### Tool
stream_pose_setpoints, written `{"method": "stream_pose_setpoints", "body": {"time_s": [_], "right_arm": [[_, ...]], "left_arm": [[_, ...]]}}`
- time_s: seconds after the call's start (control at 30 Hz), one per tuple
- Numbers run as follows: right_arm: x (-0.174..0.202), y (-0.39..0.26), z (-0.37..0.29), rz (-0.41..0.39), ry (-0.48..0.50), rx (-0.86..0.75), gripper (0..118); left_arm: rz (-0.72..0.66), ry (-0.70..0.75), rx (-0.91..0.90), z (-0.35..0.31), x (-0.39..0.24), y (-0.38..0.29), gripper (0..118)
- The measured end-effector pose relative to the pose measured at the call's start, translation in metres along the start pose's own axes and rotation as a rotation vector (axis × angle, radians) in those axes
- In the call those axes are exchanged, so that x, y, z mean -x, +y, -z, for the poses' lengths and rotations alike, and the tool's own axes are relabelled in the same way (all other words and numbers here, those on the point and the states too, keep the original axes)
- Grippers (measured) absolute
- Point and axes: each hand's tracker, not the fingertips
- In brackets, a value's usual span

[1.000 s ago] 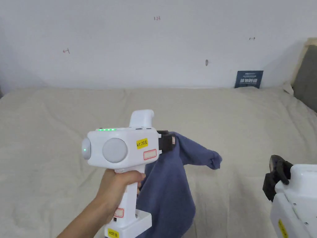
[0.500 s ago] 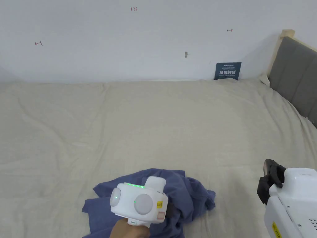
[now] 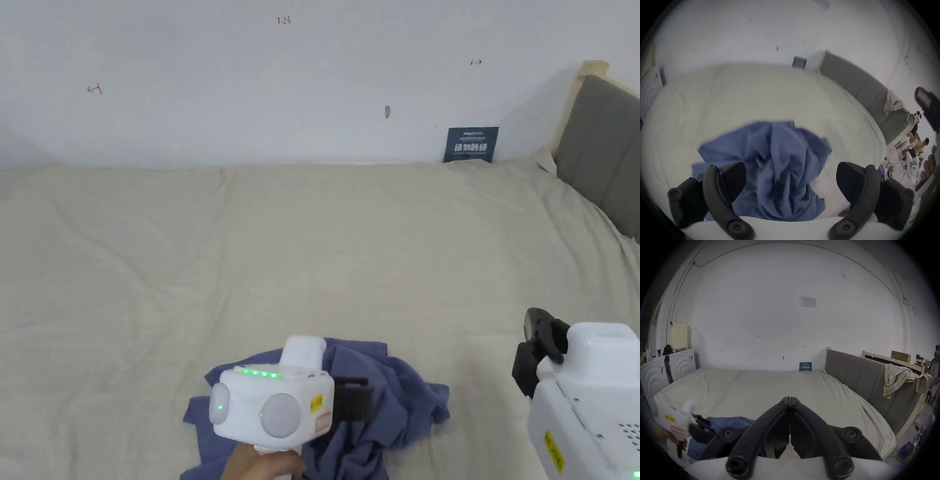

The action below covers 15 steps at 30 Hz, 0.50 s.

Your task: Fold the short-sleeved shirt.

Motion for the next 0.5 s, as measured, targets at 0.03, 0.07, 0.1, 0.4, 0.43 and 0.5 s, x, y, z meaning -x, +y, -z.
{"method": "stream_pose_setpoints", "body": {"time_s": [0.03,0.07,0.1,0.4,0.43,0.5], "right_arm": [[0.002,0.003,-0.001,0.004,0.003,-0.008,0],[0.004,0.007,-0.001,0.008,0.006,-0.019,0],[0.008,0.012,-0.003,0.010,0.010,-0.032,0],[0.032,0.043,-0.014,-0.002,0.048,-0.135,0],[0.034,0.045,-0.015,-0.004,0.048,-0.142,0],[0.039,0.049,-0.016,-0.008,0.058,-0.159,0]], "left_arm": [[0.013,0.030,-0.053,-0.012,-0.002,0.007,112],[0.031,0.059,-0.113,-0.028,-0.002,0.012,112],[0.054,0.088,-0.178,-0.045,-0.001,0.017,112],[0.113,0.355,-0.607,-0.138,0.033,0.028,112],[0.093,0.375,-0.616,-0.144,0.039,0.027,112],[0.055,0.386,-0.654,-0.157,0.053,0.024,104]]}}
